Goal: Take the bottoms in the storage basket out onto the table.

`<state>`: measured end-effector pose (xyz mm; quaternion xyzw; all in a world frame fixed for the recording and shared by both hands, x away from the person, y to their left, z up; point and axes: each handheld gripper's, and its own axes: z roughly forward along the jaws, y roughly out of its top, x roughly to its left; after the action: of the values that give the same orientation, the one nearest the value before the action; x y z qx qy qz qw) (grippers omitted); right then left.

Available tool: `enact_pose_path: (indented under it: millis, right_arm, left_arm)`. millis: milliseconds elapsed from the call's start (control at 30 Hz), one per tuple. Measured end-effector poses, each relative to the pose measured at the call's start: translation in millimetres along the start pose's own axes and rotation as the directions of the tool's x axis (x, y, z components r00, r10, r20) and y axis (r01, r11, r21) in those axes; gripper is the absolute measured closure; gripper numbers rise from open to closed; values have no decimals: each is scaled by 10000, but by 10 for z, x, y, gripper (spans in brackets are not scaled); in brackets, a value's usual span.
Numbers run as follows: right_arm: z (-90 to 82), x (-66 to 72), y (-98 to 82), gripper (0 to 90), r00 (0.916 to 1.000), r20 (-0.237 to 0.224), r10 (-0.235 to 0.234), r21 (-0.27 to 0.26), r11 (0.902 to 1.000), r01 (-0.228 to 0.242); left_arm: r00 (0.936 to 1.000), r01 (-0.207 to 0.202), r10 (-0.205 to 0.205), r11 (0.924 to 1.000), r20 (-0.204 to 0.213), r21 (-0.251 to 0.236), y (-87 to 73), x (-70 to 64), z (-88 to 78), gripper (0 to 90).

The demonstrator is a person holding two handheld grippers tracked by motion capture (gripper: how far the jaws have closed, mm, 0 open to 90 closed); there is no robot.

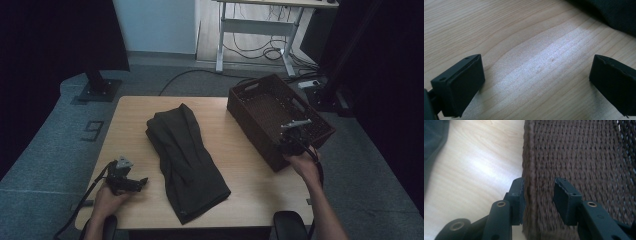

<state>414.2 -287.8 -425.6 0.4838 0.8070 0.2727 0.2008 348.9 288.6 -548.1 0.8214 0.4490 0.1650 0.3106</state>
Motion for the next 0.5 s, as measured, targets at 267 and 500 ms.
enact_pose_path:
  millis: [267, 500]
  right_arm:
    - [-250, -1, -221, 669, 9998, 47, 175, -182, 9997, -174]
    - [-319, 9, -287, 750, 10000, 66, 23, -358, 9994, -20]
  left_arm:
    - [10000, -1, 1, 10000, -1, -1, 0, 0, 0, 0]
    - [10000, 1, -1, 10000, -1, -3, 0, 0, 0, 0]
